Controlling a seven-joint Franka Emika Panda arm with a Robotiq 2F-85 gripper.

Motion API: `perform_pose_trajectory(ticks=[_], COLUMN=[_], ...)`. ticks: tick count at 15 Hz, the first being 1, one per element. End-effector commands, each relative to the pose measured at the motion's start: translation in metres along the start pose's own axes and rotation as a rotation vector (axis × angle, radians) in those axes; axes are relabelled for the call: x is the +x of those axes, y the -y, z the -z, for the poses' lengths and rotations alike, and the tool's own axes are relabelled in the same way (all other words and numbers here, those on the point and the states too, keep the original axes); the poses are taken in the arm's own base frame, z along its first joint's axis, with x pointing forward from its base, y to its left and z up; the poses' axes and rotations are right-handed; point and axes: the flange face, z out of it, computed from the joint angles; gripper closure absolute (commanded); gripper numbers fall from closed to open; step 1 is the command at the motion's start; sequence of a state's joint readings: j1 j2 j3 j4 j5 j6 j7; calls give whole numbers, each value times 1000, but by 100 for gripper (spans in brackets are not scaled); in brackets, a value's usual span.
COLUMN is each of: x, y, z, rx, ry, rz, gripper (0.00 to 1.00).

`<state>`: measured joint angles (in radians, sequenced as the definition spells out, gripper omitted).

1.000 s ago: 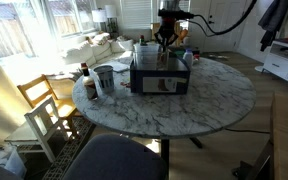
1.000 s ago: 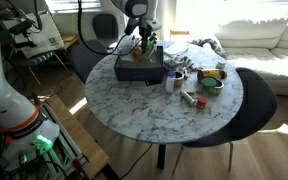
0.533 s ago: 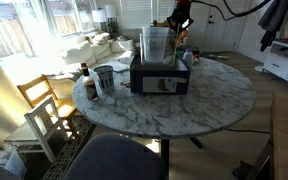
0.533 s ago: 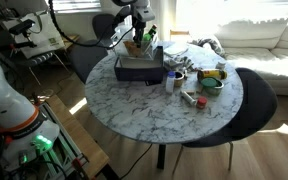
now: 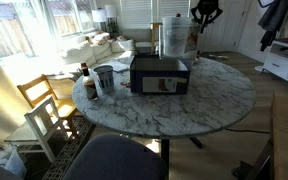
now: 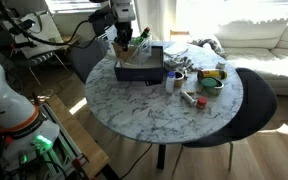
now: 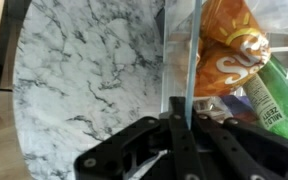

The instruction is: Remove the clear case from the box and put it on the table

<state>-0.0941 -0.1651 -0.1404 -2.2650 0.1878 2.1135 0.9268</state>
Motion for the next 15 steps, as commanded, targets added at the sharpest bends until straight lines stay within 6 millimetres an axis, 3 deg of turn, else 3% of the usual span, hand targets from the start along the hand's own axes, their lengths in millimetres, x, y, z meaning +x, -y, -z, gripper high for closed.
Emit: perform_pose_trajectory(ticks=[1,5,10,13,15], x=[-17,-7,21,48,68], y=[-68,-125,-188,-217,-225], z=[25,33,32,24,17], rx=[37,86,137,155,171], ry=[-38,-51,-55,-35,-18], rz=[-121,-246,-388,-487,-559], gripper=[99,99,99,99,99])
